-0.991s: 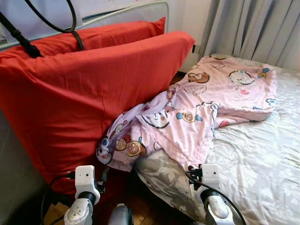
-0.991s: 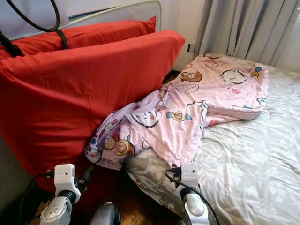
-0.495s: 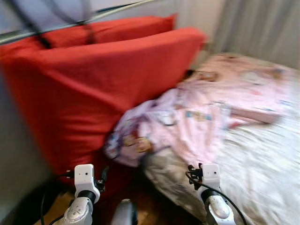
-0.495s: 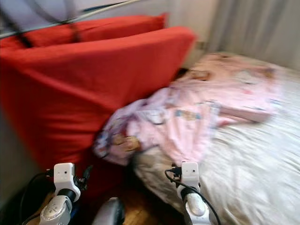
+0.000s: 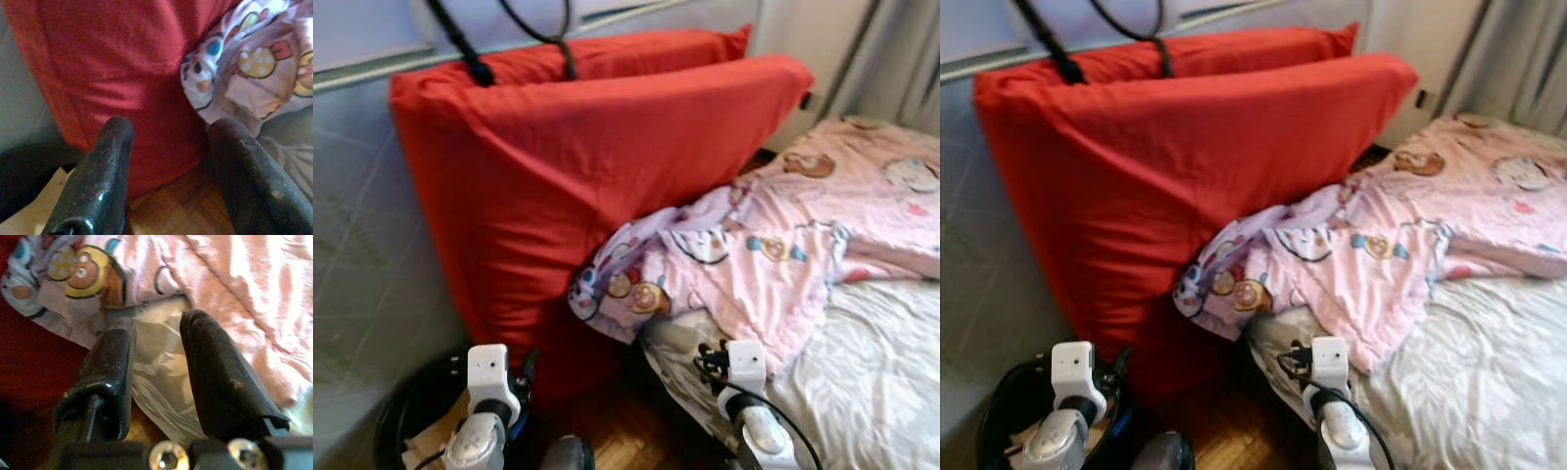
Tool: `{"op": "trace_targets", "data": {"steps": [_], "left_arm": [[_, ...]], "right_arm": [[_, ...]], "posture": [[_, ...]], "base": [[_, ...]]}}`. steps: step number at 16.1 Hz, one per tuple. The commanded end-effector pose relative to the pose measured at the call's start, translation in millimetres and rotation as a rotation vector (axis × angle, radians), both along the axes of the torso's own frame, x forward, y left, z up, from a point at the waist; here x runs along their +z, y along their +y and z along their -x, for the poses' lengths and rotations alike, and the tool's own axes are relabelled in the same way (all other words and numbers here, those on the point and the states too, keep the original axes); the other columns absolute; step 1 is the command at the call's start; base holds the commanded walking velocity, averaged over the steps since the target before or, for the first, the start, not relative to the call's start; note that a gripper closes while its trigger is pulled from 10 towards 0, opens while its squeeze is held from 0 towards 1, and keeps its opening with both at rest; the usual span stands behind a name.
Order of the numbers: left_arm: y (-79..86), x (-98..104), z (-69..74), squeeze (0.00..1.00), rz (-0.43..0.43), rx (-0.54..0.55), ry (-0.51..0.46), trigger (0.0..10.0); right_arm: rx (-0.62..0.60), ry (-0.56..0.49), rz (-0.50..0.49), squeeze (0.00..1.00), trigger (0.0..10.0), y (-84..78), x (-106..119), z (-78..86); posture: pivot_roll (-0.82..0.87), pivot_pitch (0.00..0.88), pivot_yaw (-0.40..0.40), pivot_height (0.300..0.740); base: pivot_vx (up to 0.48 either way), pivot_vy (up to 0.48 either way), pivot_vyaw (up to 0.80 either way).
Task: Clean up the room
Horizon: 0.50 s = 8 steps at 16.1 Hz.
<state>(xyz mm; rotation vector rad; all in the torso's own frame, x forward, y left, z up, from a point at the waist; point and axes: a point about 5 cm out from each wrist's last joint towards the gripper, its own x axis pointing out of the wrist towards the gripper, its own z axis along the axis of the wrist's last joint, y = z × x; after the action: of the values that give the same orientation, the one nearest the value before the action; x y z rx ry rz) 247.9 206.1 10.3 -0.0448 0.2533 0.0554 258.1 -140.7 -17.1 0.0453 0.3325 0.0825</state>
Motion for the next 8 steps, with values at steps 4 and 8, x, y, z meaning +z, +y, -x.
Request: {"op": "trace_targets", "data": {"steps": [4,8], "left_arm": [[-0.6,-1.0,0.8,0.00,-0.004,-0.005,0.009,10.0],[-0.6,-1.0,0.8,0.00,-0.004,-0.005,0.009,10.0]], "right_arm": [[-0.019,-0.011,-0.011,0.00,10.0,-2.3,1.5,-1.2],[-0.019,-0.011,-0.011,0.00,10.0,-2.3,1.5,-1.2]], "posture": [[0.06,0.000,0.006,0.623],[0.06,0.000,0.006,0.623]], "base": [[0.000,0.000,0.00],[0.000,0.000,0.00]]}}
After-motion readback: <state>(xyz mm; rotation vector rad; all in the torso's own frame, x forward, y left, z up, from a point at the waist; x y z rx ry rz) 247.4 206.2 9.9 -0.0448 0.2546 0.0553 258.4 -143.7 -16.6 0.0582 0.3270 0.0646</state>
